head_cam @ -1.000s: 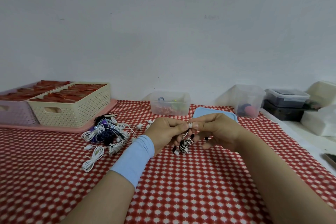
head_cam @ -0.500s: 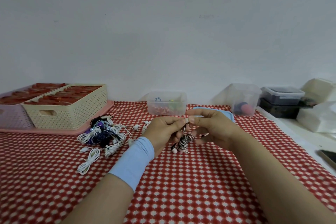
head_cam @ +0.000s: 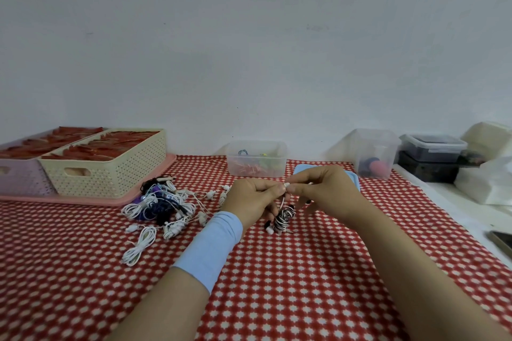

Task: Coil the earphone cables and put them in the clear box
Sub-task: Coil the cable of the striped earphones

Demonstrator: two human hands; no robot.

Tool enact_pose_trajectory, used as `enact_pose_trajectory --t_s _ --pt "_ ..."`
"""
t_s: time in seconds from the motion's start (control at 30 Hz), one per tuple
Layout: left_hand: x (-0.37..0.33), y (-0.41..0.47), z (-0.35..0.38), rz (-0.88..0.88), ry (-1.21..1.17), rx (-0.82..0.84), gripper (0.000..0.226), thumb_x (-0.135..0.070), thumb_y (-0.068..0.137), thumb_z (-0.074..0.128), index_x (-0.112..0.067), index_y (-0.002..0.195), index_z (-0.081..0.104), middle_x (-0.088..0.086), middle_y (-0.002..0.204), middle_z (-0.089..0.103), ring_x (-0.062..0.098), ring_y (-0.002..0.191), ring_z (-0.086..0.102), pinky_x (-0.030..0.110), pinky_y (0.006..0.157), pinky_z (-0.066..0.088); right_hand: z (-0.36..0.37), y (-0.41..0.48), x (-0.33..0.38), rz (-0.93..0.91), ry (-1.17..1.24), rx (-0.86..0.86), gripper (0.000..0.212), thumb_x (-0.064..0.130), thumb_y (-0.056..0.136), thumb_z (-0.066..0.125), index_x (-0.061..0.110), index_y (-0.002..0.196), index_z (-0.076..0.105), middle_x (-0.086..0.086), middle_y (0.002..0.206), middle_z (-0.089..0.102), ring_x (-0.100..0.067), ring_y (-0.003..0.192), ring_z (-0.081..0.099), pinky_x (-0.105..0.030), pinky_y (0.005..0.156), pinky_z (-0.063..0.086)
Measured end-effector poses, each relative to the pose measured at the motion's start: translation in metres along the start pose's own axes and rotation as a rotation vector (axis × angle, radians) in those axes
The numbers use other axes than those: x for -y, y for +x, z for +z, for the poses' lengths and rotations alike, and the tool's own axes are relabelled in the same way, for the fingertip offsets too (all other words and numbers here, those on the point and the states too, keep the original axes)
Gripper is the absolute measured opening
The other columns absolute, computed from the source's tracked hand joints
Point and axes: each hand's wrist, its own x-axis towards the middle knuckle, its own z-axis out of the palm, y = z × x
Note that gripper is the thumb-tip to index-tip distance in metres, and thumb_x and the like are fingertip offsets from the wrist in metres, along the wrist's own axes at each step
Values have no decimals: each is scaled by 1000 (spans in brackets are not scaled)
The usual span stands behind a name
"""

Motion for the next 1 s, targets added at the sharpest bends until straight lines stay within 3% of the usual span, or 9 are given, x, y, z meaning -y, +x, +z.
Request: enact_pose_trajectory --t_s 0.1,0.3,0.63,0.83,1.0 --pt "-2 0 0 -1 -58 6 14 -15 92 66 -12 104 74 -1 70 73 10 49 59 22 50 51 1 1 1 -52 -29 -27 17 9 86 77 17 102 78 1 81 78 -23 67 75 -34 62 63" --pt "-4 -1 -3 8 -19 14 9 -10 91 67 -8 97 73 -5 57 68 9 48 60 20 49 51 0 2 2 -61 -89 6 9 7 85 78 13 91 80 0 76 77 -21 67 75 -35 62 63" --pt "-4 -1 -4 5 -9 -3 13 -8 90 68 -9 102 72 0 70 73 13 52 63 23 50 52 3 0 4 -59 -64 5 11 12 85 78 19 93 81 3 79 78 -24 69 75 -30 58 61" --pt "-6 -2 -7 25 -79 32 12 -11 88 70 -10 99 74 4 80 75 13 56 63 22 50 50 -1 -4 10 93 163 78 18 23 92 71 21 109 76 -1 95 78 -23 76 74 -39 69 62" --pt "-5 -3 -6 43 -106 77 9 -9 88 70 -14 94 73 3 74 75 14 58 64 23 52 50 -1 -6 9 198 368 184 16 14 91 68 21 94 82 -6 84 72 -15 69 67 -32 63 56"
